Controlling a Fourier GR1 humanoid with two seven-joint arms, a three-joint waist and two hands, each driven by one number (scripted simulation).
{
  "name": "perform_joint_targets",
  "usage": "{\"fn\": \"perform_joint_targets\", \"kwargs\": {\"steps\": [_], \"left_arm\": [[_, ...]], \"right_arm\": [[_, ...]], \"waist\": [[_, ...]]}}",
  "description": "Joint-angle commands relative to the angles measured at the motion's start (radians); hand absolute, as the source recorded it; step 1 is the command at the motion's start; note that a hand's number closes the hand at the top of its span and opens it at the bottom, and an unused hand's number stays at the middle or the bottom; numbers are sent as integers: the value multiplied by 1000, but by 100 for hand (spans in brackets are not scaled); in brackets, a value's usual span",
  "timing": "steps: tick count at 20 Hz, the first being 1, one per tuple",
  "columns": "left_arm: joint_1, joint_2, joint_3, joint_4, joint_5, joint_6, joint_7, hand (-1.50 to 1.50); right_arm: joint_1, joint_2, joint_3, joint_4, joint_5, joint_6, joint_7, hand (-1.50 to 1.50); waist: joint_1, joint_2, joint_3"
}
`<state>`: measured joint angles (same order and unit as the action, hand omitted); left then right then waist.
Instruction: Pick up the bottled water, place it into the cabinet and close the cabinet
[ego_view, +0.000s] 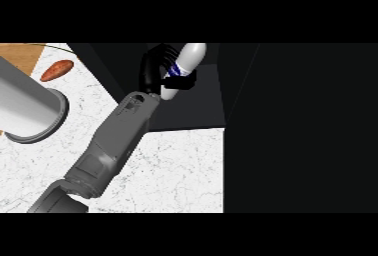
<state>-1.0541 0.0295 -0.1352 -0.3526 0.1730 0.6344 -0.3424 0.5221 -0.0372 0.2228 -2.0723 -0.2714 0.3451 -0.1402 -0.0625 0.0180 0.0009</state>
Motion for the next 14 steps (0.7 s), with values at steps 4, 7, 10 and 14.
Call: {"fn": "perform_joint_targets", "kwargs": {"steps": [4,7,10,14], "left_arm": [[-50,53,15,163,-50,59,-57,-150],[-77,39,32,188,-46,80,-52,-150],[-58,53,43,220,-43,53,-74,-150],[-71,29,61,249,-35,91,-67,-150]], "right_arm": [[-56,-6,-17,18,-14,-6,27,-150],[11,-4,-6,22,-10,18,-32,-150],[0,4,-1,14,-8,2,-13,-150],[21,-14,0,33,4,37,-59,-150]], "waist": [[0,9,-2],[1,2,-1],[-4,7,-2],[-13,10,-2]]}}
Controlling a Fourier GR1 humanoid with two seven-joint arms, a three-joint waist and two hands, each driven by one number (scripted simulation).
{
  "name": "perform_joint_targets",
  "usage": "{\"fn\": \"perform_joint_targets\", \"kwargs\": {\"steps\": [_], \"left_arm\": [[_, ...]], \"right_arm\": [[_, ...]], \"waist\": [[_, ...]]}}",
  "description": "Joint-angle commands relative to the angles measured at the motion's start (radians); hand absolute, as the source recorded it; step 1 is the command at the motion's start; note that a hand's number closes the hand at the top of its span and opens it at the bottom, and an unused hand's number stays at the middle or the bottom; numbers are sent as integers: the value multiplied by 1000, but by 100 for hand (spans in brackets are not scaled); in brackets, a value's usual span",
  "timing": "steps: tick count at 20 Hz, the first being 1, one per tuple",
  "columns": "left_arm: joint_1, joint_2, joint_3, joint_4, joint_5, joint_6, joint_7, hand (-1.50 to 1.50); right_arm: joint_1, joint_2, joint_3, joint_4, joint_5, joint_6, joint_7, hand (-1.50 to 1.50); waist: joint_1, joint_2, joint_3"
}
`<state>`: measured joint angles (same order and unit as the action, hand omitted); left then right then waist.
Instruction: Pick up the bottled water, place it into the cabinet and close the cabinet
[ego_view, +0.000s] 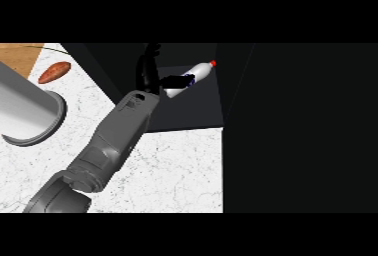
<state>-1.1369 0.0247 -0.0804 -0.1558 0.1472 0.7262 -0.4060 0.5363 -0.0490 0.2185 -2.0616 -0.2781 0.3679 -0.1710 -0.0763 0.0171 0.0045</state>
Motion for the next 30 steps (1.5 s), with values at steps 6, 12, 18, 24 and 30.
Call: {"fn": "perform_joint_targets", "kwargs": {"steps": [6,12,18,24,30], "left_arm": [[12,29,35,39,4,5,-71,-150],[75,77,102,-48,67,-203,-226,-150],[111,20,143,-124,115,-351,-302,-150],[184,34,109,-210,141,-453,-312,-150],[212,-12,46,-333,189,-438,-279,-150]], "right_arm": [[-20,-4,11,-11,-6,-4,28,-150],[-1,-14,-26,-25,-12,-2,-4,-150],[37,-11,3,-37,16,-13,0,-150],[19,10,1,-3,39,-37,-22,-150],[17,19,12,-62,37,-81,44,-150]], "waist": [[3,13,-6],[26,4,-6],[53,-11,-5],[85,-23,-5],[108,-30,-5]]}}
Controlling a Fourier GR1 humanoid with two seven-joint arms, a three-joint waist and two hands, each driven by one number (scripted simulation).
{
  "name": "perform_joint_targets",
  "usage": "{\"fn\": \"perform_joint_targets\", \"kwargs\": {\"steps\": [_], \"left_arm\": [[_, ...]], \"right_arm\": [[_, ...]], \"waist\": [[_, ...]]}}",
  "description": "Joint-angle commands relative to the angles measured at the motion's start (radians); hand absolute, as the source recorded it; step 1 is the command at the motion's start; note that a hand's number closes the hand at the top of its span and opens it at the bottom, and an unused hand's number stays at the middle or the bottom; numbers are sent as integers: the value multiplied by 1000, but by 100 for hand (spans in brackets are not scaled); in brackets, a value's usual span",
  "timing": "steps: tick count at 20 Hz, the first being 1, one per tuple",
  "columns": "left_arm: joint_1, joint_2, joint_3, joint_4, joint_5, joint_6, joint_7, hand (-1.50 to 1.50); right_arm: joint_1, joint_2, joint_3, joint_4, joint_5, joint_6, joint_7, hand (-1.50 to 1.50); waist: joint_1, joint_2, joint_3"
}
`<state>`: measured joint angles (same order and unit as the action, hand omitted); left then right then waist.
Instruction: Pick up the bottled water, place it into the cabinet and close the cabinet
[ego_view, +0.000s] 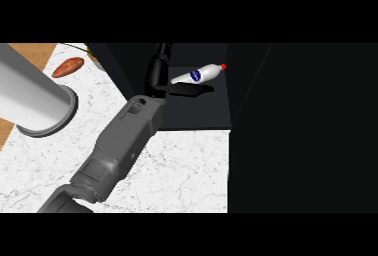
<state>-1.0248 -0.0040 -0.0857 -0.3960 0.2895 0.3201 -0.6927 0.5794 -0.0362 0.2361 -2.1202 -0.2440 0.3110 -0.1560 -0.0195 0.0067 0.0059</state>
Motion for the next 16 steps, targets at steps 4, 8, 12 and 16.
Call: {"fn": "perform_joint_targets", "kwargs": {"steps": [4,8,12,16], "left_arm": [[184,13,-12,-195,83,-54,39,-150],[311,12,-76,-353,117,-85,76,-150],[405,18,-146,-536,146,-43,157,-150],[557,45,-231,-788,143,6,221,-150]], "right_arm": [[38,-15,-3,-72,-12,-12,30,-150],[31,2,-6,-40,-13,-24,20,-150],[82,6,19,-49,11,-19,-12,-150],[81,5,46,-72,18,-28,21,-150]], "waist": [[65,-30,-6],[82,-31,-6],[84,-34,-5],[75,-27,-6]]}}
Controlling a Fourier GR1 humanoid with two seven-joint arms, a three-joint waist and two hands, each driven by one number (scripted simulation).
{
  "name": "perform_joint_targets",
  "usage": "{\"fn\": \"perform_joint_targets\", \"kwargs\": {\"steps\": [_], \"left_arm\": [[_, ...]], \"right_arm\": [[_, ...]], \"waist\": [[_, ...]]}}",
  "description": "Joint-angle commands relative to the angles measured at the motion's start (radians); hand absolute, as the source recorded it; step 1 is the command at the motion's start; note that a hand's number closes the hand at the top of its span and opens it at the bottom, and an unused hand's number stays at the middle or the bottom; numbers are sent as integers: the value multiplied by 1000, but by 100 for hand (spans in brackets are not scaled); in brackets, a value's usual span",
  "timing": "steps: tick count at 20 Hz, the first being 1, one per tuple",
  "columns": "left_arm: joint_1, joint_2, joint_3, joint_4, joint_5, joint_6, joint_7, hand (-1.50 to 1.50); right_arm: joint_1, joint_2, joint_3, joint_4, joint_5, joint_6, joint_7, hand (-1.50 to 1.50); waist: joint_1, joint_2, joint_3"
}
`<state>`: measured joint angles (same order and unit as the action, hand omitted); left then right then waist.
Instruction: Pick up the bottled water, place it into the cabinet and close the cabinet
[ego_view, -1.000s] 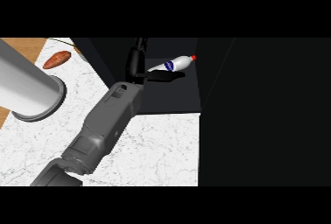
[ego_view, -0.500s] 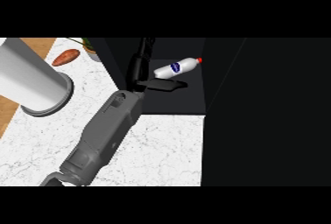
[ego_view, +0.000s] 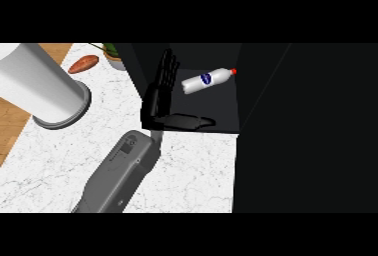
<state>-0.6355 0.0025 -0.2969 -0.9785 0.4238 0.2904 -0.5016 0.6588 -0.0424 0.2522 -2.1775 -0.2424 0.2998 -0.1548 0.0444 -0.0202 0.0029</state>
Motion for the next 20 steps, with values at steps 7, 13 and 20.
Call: {"fn": "perform_joint_targets", "kwargs": {"steps": [7,13,20], "left_arm": [[510,138,-170,-700,-10,73,171,-150],[711,151,-338,-961,-96,156,180,-150],[938,307,-243,-1171,-66,128,133,-150]], "right_arm": [[-24,-9,32,-16,36,6,-3,-150],[-29,-130,58,-26,111,106,23,150],[-75,-206,164,-109,147,201,98,150]], "waist": [[-10,7,-2],[-27,12,-3],[-18,15,-4]]}}
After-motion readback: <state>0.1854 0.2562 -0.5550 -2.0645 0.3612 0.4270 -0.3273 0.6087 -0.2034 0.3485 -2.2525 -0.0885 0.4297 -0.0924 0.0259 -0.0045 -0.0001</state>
